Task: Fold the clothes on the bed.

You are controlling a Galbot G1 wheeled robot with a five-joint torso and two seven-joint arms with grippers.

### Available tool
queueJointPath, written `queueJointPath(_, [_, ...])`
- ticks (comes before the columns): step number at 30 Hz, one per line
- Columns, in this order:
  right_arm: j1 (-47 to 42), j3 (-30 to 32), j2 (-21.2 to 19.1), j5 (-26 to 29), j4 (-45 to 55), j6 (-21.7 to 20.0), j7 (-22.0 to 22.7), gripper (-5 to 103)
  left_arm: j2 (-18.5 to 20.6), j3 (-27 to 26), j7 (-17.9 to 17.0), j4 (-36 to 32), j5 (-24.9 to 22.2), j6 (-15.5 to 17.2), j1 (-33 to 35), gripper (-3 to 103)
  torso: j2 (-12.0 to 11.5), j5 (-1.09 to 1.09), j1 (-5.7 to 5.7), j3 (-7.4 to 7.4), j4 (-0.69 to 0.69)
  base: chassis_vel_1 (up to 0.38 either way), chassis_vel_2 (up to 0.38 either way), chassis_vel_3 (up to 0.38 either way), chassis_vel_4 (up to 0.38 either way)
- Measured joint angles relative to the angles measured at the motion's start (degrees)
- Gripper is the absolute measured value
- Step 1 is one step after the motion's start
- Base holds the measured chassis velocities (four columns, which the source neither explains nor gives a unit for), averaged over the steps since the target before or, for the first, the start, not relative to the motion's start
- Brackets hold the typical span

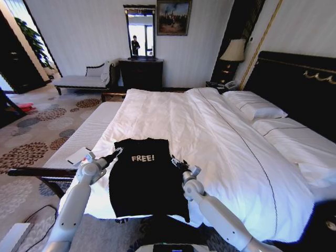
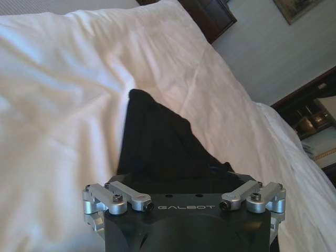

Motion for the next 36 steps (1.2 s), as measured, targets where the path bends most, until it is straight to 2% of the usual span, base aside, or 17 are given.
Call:
queueJointPath(10, [0.0, 0.0, -0.3, -0.1, -0.1, -0.2, 0.3, 100, -0.3, 0.0, 0.9, 1.5, 1.0, 0.4, 0.4, 101, 0.0, 0.0, 0.0, 0.0, -0.01, 0.0, 0.0, 0.0, 0.0])
queueJointPath(14, [0.0, 0.0, -0.4, -0.1, -0.1, -0.2, 0.4, 100, -0.5, 0.2, 1.1, 1.8, 1.3, 0.2, 0.0, 98, 0.0, 0.0, 0.0, 0.0, -0.02, 0.0, 0.0, 0.0, 0.0])
queueJointPath(16, [0.0, 0.0, -0.3, -0.1, -0.1, -0.3, 0.5, 100, -0.7, 0.5, 1.3, 2.2, 1.6, -0.1, -0.3, 88, 0.0, 0.0, 0.0, 0.0, -0.02, 0.0, 0.0, 0.0, 0.0])
queueJointPath(19, [0.1, -0.1, -0.2, -0.2, -0.3, -0.3, 0.5, 100, -0.8, 0.7, 1.3, 2.5, 1.9, -0.3, -0.6, 82, 0.0, 0.0, 0.0, 0.0, -0.01, 0.0, 0.0, 0.0, 0.0])
queueJointPath(20, [0.1, -0.1, -0.1, -0.2, -0.3, -0.3, 0.5, 100, -0.9, 0.7, 1.4, 2.6, 2.0, -0.3, -0.6, 72, 0.0, 0.0, 0.0, 0.0, -0.01, 0.0, 0.0, 0.0, 0.0])
queueJointPath(22, [0.1, -0.1, -0.1, -0.2, -0.3, -0.3, 0.5, 100, -0.9, 0.8, 1.4, 2.7, 2.0, -0.4, -0.6, 72, 0.0, 0.0, 0.0, 0.0, -0.01, 0.0, 0.0, 0.0, 0.0])
queueJointPath(25, [0.1, -0.1, -0.1, -0.3, -0.6, -0.3, 0.5, 100, -0.9, 0.8, 1.9, 2.8, 2.2, -0.6, -0.7, 55, 0.0, 0.0, 0.0, 0.0, -0.01, 0.0, 0.0, 0.0, 0.0])
queueJointPath(26, [0.1, -0.1, -0.1, -0.3, -0.6, -0.3, 0.5, 100, -0.9, 0.8, 1.9, 2.8, 2.2, -0.6, -0.7, 55, 0.0, 0.0, 0.0, 0.0, -0.01, 0.0, 0.0, 0.0, 0.0])
queueJointPath(29, [0.1, -0.1, -0.1, -0.3, -0.7, -0.3, 0.5, 100, -0.9, 0.9, 2.3, 2.8, 2.4, -0.7, -0.7, 39, 0.0, 0.0, 0.0, 0.0, -0.01, 0.0, 0.0, 0.0, 0.0])
queueJointPath(31, [0.1, -0.1, -0.1, -0.3, -0.7, -0.3, 0.5, 100, -0.9, 0.9, 2.3, 2.8, 2.4, -0.7, -0.7, 39, 0.0, 0.0, 0.0, 0.0, -0.01, 0.0, 0.0, 0.0, 0.0])
queueJointPath(33, [0.1, -0.1, -0.1, -0.3, -0.8, -0.3, 0.5, 100, -0.9, 1.0, 2.4, 2.8, 2.6, -0.8, -0.7, 28, 0.0, 0.0, 0.0, 0.0, -0.01, 0.0, 0.0, 0.0, 0.0])
queueJointPath(34, [0.1, 0.0, -0.2, -0.3, -0.8, -0.3, 0.5, 100, -1.0, 1.1, 2.4, 2.8, 2.7, -0.8, -0.7, 17, 0.0, 0.0, 0.0, 0.0, -0.01, 0.0, 0.0, 0.0, 0.0])
queueJointPath(35, [0.0, 0.0, -0.3, -0.4, -0.8, -0.3, 0.5, 100, -1.0, 1.2, 2.5, 2.8, 2.8, -0.8, -0.7, 12, 0.0, 0.0, 0.0, 0.0, -0.01, 0.0, 0.0, 0.0, 0.0])
queueJointPath(36, [0.0, 0.0, -0.3, -0.4, -0.8, -0.3, 0.5, 100, -1.0, 1.2, 2.5, 2.8, 2.8, -0.8, -0.7, 12, 0.0, 0.0, 0.0, 0.0, -0.01, 0.0, 0.0, 0.0, 0.0])
